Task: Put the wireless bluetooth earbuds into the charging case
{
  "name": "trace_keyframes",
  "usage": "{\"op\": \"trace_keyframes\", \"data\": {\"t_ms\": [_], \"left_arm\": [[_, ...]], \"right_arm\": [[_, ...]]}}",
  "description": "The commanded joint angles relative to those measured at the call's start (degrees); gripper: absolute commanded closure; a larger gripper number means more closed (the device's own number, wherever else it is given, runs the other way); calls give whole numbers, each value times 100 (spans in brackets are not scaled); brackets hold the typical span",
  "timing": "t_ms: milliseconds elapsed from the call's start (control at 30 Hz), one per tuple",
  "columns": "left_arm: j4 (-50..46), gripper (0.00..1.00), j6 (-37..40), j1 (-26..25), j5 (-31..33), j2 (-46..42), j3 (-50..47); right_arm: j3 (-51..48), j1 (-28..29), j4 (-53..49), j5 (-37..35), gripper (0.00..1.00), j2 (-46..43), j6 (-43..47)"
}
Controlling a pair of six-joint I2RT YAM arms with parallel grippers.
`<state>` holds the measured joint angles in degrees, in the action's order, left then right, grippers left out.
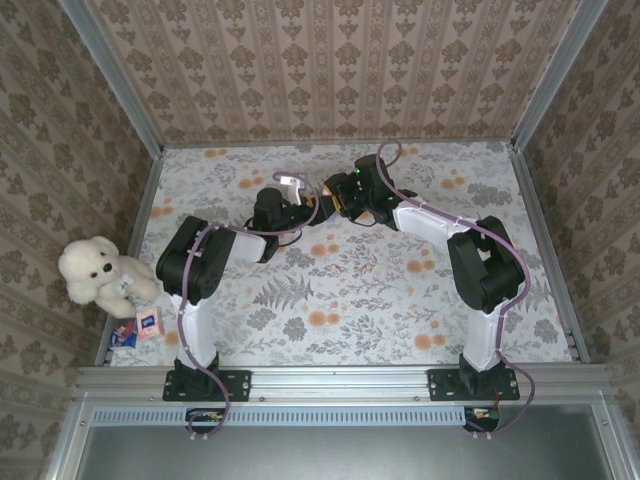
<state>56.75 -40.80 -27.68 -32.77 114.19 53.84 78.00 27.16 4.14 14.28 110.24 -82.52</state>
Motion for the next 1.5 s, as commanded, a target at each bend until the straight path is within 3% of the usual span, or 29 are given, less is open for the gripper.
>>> {"op": "trace_keyframes", "data": {"t_ms": [0, 1200, 1467], "left_arm": [[169, 39, -34, -10, 100, 86, 151], [496, 91, -222, 115, 334, 99, 56], [512, 93, -303, 325, -11, 16, 21]], "right_arm": [[67, 75, 139, -6, 55, 77, -115], [-95, 106, 200, -2, 54, 6, -142], [-171, -123, 341, -141, 24, -346, 57]]}}
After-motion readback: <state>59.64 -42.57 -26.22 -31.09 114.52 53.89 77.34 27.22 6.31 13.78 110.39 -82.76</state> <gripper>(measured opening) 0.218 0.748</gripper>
